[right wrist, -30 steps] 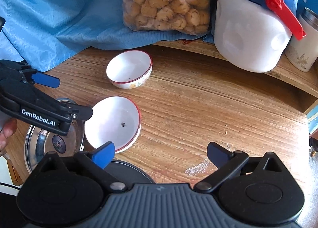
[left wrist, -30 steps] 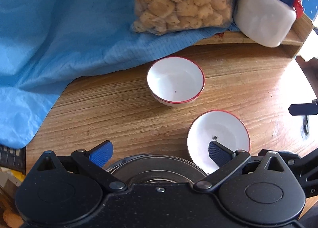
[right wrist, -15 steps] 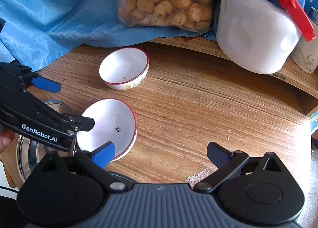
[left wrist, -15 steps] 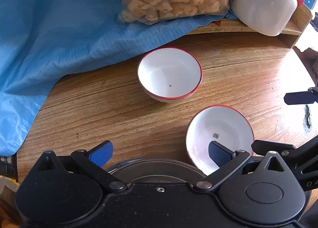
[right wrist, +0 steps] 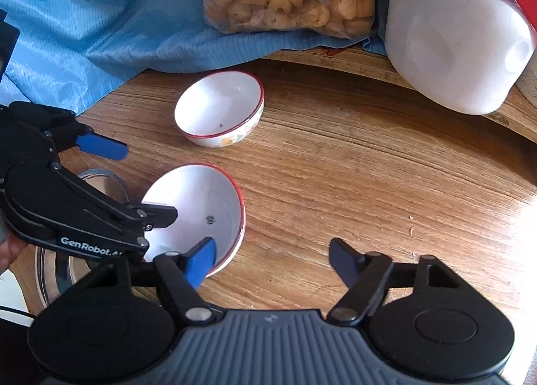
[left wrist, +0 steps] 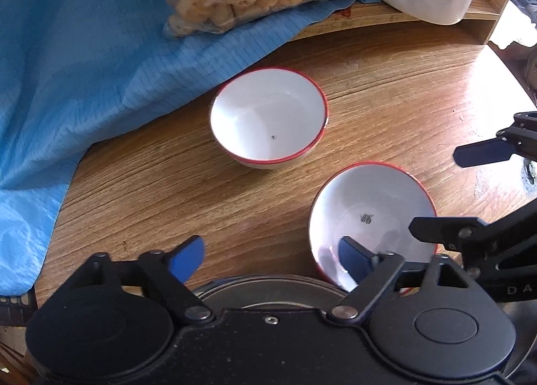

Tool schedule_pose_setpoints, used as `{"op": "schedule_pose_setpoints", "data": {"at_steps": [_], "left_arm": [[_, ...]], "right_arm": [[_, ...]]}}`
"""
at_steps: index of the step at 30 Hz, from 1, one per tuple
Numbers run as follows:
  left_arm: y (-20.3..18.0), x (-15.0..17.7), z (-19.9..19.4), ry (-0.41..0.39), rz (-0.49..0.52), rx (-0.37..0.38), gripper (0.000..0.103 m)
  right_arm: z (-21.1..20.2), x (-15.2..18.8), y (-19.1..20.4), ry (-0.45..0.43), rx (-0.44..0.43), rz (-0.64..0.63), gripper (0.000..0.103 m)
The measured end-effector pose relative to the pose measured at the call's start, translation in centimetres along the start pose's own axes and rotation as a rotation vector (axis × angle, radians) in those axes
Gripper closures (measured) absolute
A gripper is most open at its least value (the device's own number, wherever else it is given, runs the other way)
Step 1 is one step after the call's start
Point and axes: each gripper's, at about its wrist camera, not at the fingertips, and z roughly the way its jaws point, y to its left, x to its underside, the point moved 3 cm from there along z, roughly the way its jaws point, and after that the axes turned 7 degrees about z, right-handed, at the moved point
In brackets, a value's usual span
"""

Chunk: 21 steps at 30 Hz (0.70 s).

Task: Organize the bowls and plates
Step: 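Move the left gripper to a white red-rimmed bowl and grasp its rim, then lift the white bowl with the left gripper and carry it over the steel bowl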

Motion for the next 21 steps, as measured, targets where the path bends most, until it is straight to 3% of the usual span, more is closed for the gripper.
{"op": "schedule_pose_setpoints", "data": {"at_steps": [6, 10, 12, 19, 21], "left_arm": [[-0.4, -0.2, -0.3, -0.033, -0.007, 0.035, 0.034], [-0.8, -0.3, -0.4, -0.037, -0.012, 0.069, 0.057], [-1.2, -0.4, -0.4, -0.037, -0.018, 0.089, 0.062], [-1.9, -0.5, -0.1, -0.025, -0.033, 0.131, 0.078], [-1.9, -0.3, 0.0, -0.023, -0.035, 0.132, 0.078]], "right_arm": [[0.0, 0.0, 0.3, 0.01, -0.049, 0.012, 0.05], [-0.1, 0.0, 0.4, 0.014, -0.081, 0.027, 0.065], [-0.1, 0.0, 0.5, 0.015, -0.092, 0.033, 0.07], [-0.1, 0.1, 0.4, 0.018, -0.101, 0.056, 0.07], [-0.1, 0.1, 0.4, 0.019, -0.103, 0.059, 0.07]]}}
